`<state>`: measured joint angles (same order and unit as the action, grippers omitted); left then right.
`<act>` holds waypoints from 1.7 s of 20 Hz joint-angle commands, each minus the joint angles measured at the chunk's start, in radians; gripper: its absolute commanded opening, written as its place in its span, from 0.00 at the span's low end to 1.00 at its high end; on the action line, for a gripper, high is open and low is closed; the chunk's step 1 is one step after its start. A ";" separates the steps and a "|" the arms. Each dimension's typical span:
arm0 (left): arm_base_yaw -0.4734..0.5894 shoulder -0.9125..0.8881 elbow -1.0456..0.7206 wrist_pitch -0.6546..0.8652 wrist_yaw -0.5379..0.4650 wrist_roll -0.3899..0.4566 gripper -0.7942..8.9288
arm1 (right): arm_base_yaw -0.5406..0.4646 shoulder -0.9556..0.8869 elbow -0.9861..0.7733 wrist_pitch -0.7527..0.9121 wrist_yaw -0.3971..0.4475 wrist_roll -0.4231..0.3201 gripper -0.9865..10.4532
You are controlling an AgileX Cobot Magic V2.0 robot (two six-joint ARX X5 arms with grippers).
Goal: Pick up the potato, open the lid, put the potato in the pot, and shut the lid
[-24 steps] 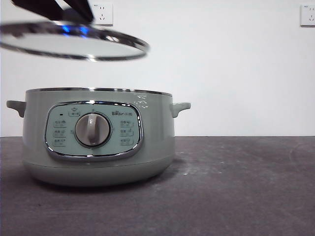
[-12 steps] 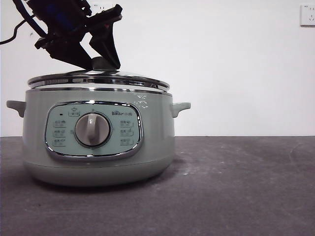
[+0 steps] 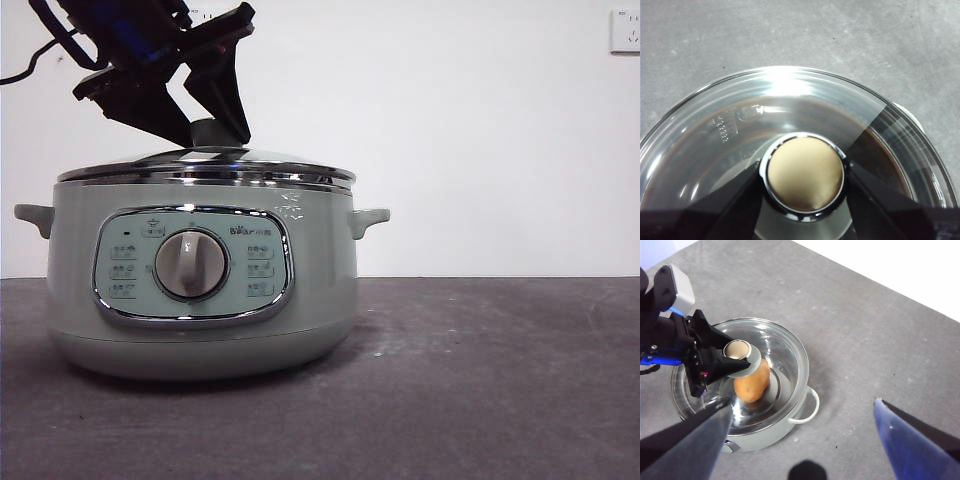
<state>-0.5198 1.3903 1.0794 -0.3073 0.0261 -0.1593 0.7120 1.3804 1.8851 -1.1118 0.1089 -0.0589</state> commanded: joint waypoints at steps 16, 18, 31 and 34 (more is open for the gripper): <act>-0.022 0.007 -0.010 0.023 -0.105 0.058 0.59 | 0.001 -0.001 -0.001 0.002 0.002 0.021 0.50; -0.022 -0.003 -0.010 0.054 -0.104 0.058 0.59 | 0.001 -0.001 -0.001 -0.012 0.002 0.023 0.50; -0.031 -0.506 -0.010 -0.217 -0.105 0.060 0.32 | -0.091 -0.182 -0.313 0.072 -0.005 0.024 0.20; -0.031 -0.568 -0.010 -0.300 -0.140 0.105 0.07 | -0.125 -0.303 -0.502 0.229 -0.005 0.025 0.07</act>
<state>-0.5468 0.8192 1.0786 -0.6102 -0.1120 -0.0784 0.5873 1.0824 1.4052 -0.8970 0.1047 -0.0444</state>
